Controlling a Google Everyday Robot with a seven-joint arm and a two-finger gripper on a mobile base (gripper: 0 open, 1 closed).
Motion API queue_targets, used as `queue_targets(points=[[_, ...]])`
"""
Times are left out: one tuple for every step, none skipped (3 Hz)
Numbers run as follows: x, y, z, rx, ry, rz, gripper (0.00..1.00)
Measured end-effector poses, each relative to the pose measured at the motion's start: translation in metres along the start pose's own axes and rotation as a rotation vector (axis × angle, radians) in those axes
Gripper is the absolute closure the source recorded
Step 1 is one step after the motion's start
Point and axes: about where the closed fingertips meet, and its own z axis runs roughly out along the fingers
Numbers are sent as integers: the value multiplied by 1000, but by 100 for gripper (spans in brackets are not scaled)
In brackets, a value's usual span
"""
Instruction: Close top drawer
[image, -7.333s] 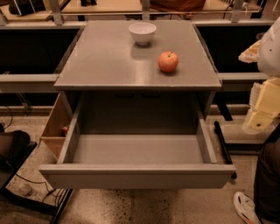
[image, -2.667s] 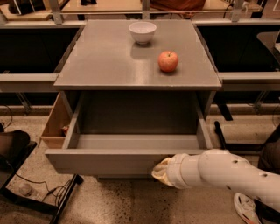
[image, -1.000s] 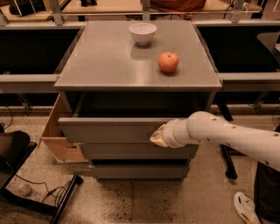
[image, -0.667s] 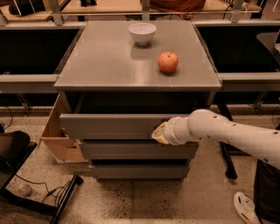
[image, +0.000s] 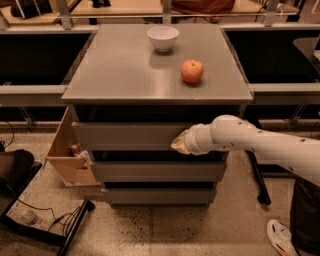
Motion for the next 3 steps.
queue_targets(points=[[0,0,0,0,0,0,75],[0,0,0,0,0,0,51],[0,0,0,0,0,0,20]])
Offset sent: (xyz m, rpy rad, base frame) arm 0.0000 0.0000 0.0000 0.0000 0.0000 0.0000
